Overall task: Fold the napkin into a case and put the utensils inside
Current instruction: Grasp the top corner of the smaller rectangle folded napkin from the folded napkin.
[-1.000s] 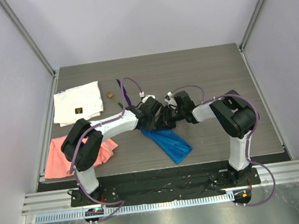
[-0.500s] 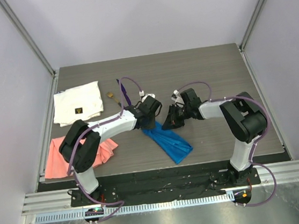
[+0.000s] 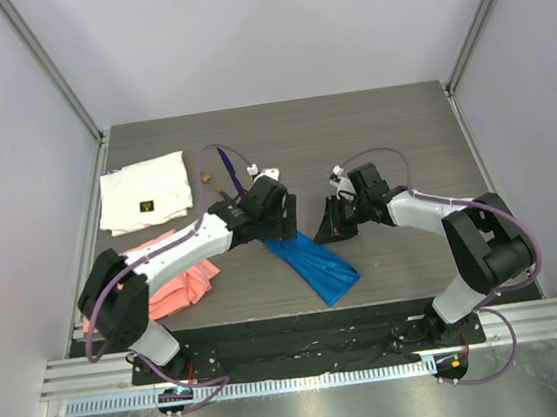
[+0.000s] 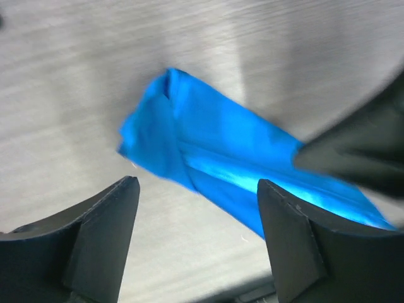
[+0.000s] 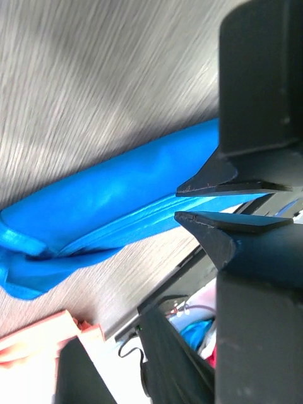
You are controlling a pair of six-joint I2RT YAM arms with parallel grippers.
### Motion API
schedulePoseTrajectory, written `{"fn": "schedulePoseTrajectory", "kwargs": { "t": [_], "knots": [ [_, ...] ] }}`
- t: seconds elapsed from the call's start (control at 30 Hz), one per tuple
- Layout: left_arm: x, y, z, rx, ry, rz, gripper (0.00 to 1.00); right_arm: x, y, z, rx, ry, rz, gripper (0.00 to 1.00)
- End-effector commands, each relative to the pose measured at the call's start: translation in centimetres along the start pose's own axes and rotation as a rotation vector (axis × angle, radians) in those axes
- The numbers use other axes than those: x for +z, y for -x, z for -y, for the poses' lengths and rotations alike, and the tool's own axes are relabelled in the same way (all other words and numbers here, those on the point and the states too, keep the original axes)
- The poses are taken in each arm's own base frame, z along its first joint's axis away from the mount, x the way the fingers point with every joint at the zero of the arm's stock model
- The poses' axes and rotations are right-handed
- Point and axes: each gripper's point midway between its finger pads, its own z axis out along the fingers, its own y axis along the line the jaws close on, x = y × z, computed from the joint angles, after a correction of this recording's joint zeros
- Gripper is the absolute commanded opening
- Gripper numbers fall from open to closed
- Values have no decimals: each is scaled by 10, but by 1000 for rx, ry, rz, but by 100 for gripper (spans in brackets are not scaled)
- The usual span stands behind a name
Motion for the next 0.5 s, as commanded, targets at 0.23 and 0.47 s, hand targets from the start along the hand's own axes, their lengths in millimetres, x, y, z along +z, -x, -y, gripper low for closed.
{"fn": "schedulePoseTrajectory", "kwargs": {
  "t": [0.23,0.47],
  "knots": [
    [-26,-61,63,-250,-435,-87,71,-26,-21,21,-20,-87,0,20],
    [-15,-84,77,-233,-467,-127,37,-29,-37,29,-3,-103,-11,18]
  ]
}}
